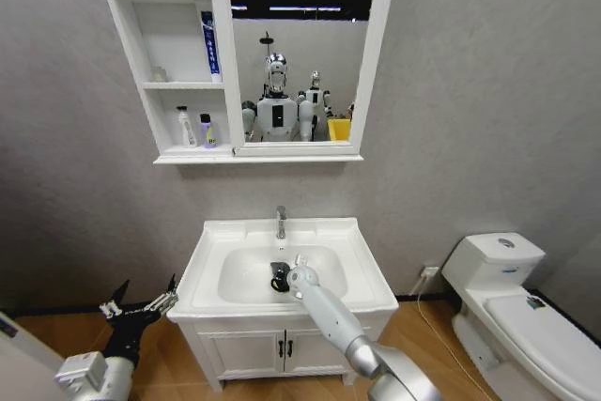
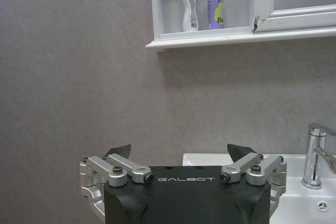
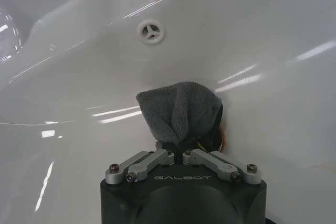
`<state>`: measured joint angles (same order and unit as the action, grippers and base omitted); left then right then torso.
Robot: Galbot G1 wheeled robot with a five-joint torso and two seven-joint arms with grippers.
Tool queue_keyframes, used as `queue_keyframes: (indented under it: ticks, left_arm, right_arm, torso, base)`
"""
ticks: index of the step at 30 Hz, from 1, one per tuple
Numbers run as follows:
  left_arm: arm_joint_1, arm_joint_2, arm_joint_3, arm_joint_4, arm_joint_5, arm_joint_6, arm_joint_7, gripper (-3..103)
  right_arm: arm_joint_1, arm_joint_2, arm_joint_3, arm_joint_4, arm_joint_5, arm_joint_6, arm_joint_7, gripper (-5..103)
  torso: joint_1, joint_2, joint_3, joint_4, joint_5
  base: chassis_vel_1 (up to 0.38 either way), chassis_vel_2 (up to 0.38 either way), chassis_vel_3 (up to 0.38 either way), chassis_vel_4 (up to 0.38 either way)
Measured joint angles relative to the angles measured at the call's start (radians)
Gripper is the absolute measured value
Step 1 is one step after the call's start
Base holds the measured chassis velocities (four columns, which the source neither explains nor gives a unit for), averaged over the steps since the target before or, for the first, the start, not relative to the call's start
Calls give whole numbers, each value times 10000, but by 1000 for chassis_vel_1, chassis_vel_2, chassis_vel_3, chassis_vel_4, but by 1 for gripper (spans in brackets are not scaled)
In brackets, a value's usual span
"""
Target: Move facial cleanser and shampoo from washbasin to cabinet, then wipe washbasin with towel.
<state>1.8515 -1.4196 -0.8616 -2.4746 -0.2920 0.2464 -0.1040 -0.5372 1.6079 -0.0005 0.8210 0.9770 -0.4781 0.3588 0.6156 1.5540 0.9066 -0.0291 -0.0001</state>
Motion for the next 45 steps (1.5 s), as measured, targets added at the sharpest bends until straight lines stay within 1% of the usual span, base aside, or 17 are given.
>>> queue_keyframes:
  ticks: [3, 4, 5, 6, 7, 8, 11, 14, 17, 19, 20, 22, 27, 32, 39, 45]
  left_arm:
    - [0, 0, 0, 0, 0, 0, 0, 100]
    - [0, -1, 0, 0, 0, 0, 0, 100]
    - [0, -1, 0, 0, 0, 0, 0, 100]
    - [0, 0, 0, 0, 0, 0, 0, 100]
    - [0, 0, 0, 0, 0, 0, 0, 100]
    - [0, 0, 0, 0, 0, 0, 0, 100]
    - [0, -1, 0, 0, 0, 1, 0, 100]
    - [0, -1, 0, 0, 0, 0, 0, 100]
    - [-1, 0, 0, 0, 0, 0, 0, 100]
    - [0, -1, 0, 0, 0, 0, 0, 100]
    - [0, -1, 0, 0, 0, 0, 0, 100]
    - [-1, -1, 0, 0, 0, 0, 0, 100]
    - [-1, 0, 0, 0, 0, 0, 0, 100]
    - [0, 0, 0, 0, 0, 0, 0, 100]
    - [0, -1, 0, 0, 0, 0, 0, 100]
    - [0, 0, 0, 0, 0, 0, 0, 100]
  right_arm:
    - [-32, -29, 56, 34, -16, 2, 113, 2]
    - [-84, -202, 62, 163, 27, -14, 223, 2]
    - [-84, -202, 62, 163, 27, -14, 223, 2]
    - [-159, -484, 41, 382, 92, -35, 396, 2]
    - [-236, -739, 0, 633, 160, -68, 526, 2]
    - [-236, -739, 0, 633, 160, -68, 526, 2]
    - [-346, -1146, -6, 1015, 256, -95, 821, 2]
    - [-375, -1261, -3, 1105, 279, -92, 861, 2]
    - [-394, -1234, -42, 1152, 276, -88, 827, 2]
    - [-406, -976, -101, 1166, 262, -84, 817, 2]
    - [-406, -976, -101, 1166, 262, -84, 817, 2]
    - [-420, -666, -122, 1167, 244, -81, 871, 2]
    - [-464, -593, -159, 1248, 236, -93, 1006, 2]
    - [-555, -835, -133, 1354, 251, -130, 1081, 2]
    - [-843, -1581, 30, 1902, 360, -209, 1318, 2]
    - [-922, -1939, 250, 2265, 296, -169, 1416, 2]
  torso:
    - [1, -1, 0, 3, 3]
    - [1, -1, 0, 7, 3]
    - [1, -1, 0, 7, 3]
    - [0, 0, 0, -1, 0]
    - [0, 0, 0, -2, 1]
    - [0, 0, 0, -2, 1]
    - [0, 0, 0, -1, 2]
    - [0, -1, 0, 0, 1]
    - [1, 0, 0, -1, 0]
    - [1, 0, 0, 0, 0]
    - [1, 0, 0, 0, 0]
    - [0, 0, 0, 5, 1]
    - [0, 0, 0, 4, 0]
    - [1, 0, 0, 0, 1]
    - [0, 0, -1, 1, 2]
    - [1, 0, 0, 0, 2]
  base:
    - [0, 0, 0, 0]
    - [0, 0, 0, 0]
    - [0, 0, 0, 0]
    - [0, 0, 0, 0]
    - [0, 0, 0, 0]
    - [0, 0, 0, 0]
    - [0, 0, 0, 0]
    - [0, 0, 0, 0]
    - [0, 0, 0, 0]
    - [0, 0, 0, 0]
    - [0, 0, 0, 0]
    - [0, 0, 0, 0]
    - [0, 0, 0, 0]
    - [0, 0, 0, 0]
    - [0, 0, 0, 0]
    - [0, 0, 0, 0]
